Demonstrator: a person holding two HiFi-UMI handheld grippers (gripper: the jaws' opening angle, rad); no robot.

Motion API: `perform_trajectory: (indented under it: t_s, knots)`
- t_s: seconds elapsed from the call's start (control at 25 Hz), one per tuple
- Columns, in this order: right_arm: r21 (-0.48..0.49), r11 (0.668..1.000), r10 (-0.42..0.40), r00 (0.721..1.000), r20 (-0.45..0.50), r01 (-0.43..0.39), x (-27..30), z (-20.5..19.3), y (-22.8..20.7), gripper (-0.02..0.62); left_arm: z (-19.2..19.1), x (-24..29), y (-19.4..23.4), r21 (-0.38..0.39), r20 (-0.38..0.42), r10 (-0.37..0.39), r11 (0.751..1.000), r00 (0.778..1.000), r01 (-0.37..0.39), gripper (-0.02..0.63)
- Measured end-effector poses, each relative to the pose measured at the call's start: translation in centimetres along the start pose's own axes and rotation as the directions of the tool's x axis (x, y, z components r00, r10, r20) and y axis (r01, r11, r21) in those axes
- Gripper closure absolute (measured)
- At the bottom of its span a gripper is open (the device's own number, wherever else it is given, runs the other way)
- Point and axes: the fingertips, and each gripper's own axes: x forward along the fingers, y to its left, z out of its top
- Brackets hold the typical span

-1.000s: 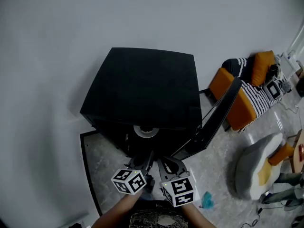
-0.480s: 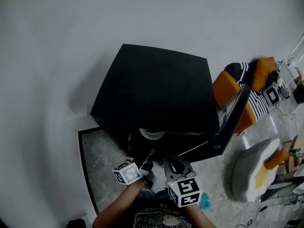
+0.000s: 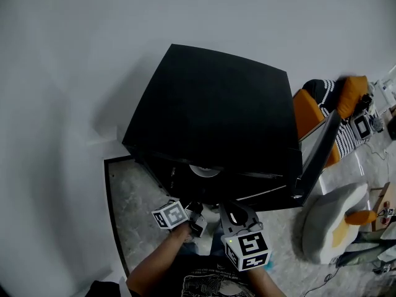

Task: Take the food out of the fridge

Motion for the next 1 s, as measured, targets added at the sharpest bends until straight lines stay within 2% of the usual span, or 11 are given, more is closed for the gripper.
perform_trajectory:
  t_s: [0.16, 0.32, 0.6, 1.0]
  knots:
    - [-0.01, 1.0, 0.021, 1.0, -0.002, -0.021, 0.6, 0.2, -0.3, 0.573, 0.1, 0.5, 1.5, -0.025, 0.021, 0.028, 0.999, 0.999, -0.028, 0.58]
    - [-0.019, 0.999, 0.026, 1.0, -0.003, -0.026, 0.8, 0.4, -1.0, 0.573, -0.6, 1.4, 2.6, -0.04, -0.002, 0.049, 0.998, 0.999, -0.049, 0.531]
    - [-0.023, 1.0, 0.018, 1.0, -0.004, -0.018, 1.0, 0.5, -2.6, 0.573, -0.9, 3.2, 4.6, -0.089, 0.001, 0.076, 0.993, 0.997, -0.076, 0.492]
    - [-0.036, 0.999, 0.028, 0.999, -0.016, -0.028, 1.4, 0.7, -3.2, 0.572, -0.1, 4.7, 7.2, -0.164, 0.024, 0.137, 0.978, 0.99, -0.131, 0.483]
